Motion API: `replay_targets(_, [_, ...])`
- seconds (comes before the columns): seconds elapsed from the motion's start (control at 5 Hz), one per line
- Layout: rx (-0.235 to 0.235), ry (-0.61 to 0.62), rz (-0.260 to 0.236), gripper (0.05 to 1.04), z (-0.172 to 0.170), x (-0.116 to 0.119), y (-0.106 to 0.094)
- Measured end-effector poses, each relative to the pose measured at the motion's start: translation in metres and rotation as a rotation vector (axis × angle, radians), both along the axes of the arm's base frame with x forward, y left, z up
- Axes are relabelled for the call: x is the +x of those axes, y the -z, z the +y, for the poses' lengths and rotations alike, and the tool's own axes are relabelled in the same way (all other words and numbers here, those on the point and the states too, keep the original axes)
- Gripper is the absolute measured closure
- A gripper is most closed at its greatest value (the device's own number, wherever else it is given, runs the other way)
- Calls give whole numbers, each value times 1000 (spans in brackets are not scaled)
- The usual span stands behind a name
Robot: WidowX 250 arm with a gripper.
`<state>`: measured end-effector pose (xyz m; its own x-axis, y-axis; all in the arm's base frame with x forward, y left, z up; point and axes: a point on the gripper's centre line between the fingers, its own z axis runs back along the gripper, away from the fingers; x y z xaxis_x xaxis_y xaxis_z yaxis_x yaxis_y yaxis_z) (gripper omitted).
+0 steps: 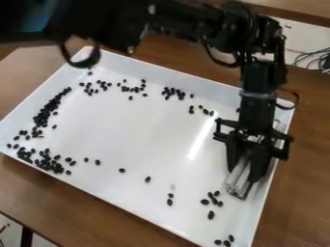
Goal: Sweep into pile
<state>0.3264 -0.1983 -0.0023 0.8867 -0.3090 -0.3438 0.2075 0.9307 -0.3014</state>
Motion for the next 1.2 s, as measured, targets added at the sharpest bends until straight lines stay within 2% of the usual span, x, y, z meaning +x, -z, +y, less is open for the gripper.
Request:
replay_targets(0.2, [-9,-22,-1,724,4,17,0])
replay_targets(0.4, [-7,-91,-10,724,24,30,-2])
replay_targets(0.6, [-9,-178,-23,724,54,29,-2])
replay_targets(1.2, [-7,-465,-12,725,201,22,3])
